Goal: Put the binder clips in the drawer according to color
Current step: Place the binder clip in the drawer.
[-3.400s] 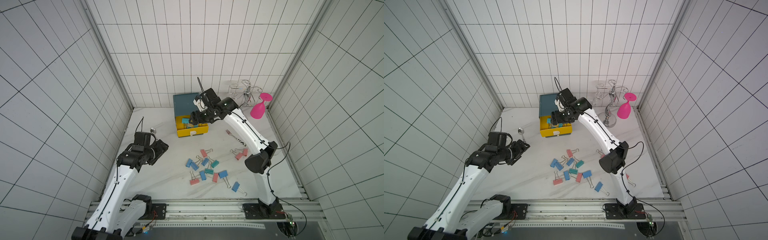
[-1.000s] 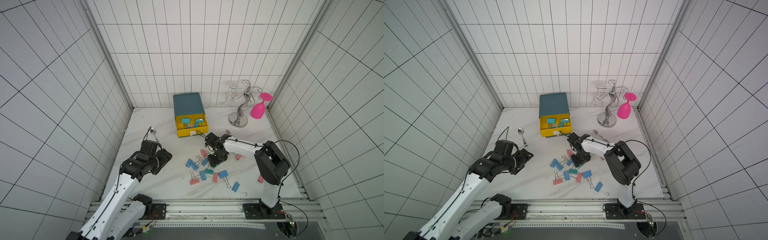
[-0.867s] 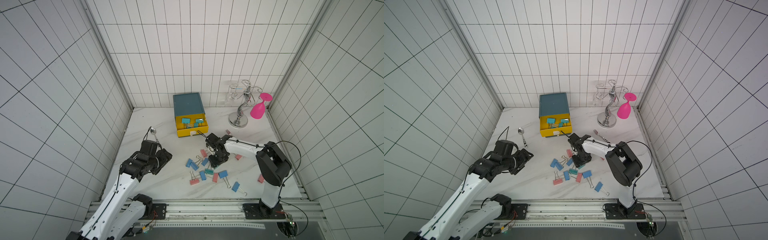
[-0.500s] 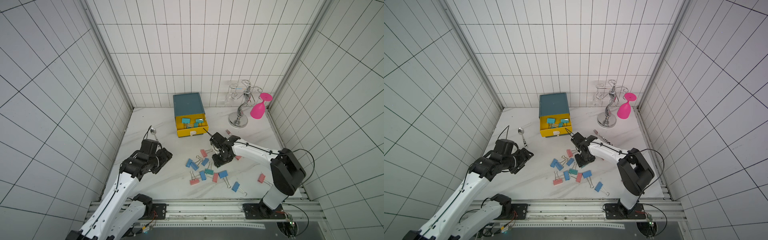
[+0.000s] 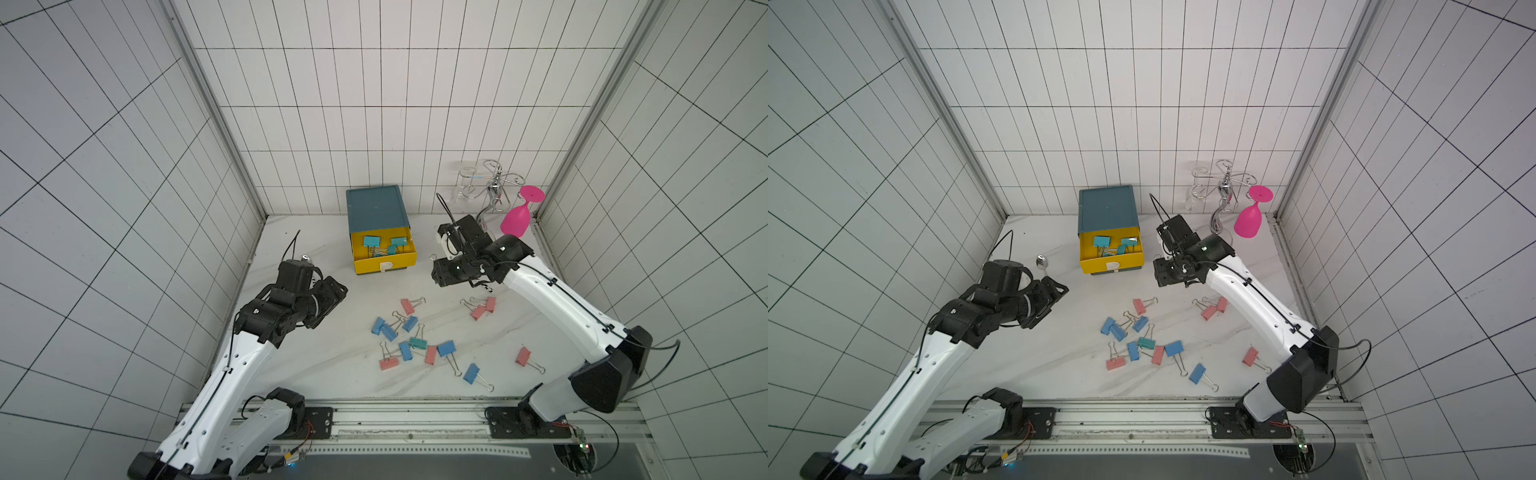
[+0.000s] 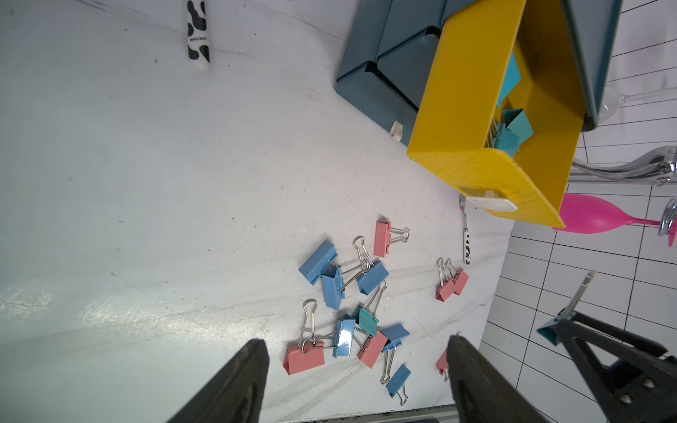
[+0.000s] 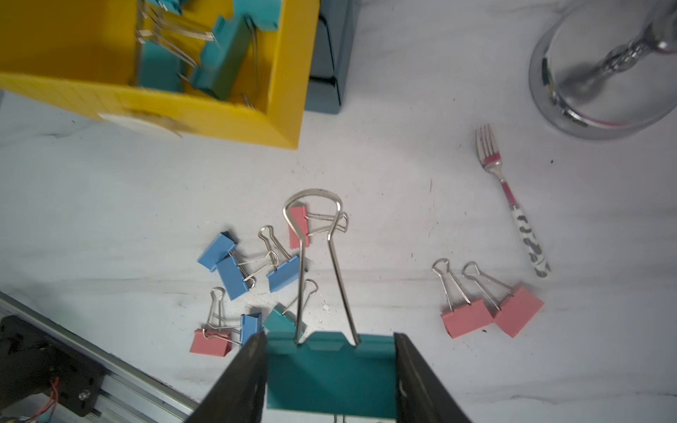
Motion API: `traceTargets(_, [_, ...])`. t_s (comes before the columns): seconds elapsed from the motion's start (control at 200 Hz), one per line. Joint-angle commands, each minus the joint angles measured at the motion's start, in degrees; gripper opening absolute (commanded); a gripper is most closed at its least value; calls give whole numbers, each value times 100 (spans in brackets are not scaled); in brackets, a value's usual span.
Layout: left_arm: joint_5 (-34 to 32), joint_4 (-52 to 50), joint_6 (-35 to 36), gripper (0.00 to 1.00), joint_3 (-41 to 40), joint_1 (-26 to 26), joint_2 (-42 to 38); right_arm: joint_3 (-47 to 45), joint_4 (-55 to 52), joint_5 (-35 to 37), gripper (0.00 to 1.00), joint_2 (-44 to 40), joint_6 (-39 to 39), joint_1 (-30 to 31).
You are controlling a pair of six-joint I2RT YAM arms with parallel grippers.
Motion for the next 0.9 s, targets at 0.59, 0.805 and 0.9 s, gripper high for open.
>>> traceTargets(0.59, [-121, 3, 109, 81, 227, 42, -36, 5223, -1025, -1015, 84, 3169, -350, -133])
traceTargets(0.805, [-157, 7, 90, 81, 224, 43, -11, 3364, -688, -777, 78, 1904, -474, -144])
traceTargets(0.9, [-171, -8, 81, 81, 247, 42, -18, 2219, -432, -649, 75, 1195, -462, -144])
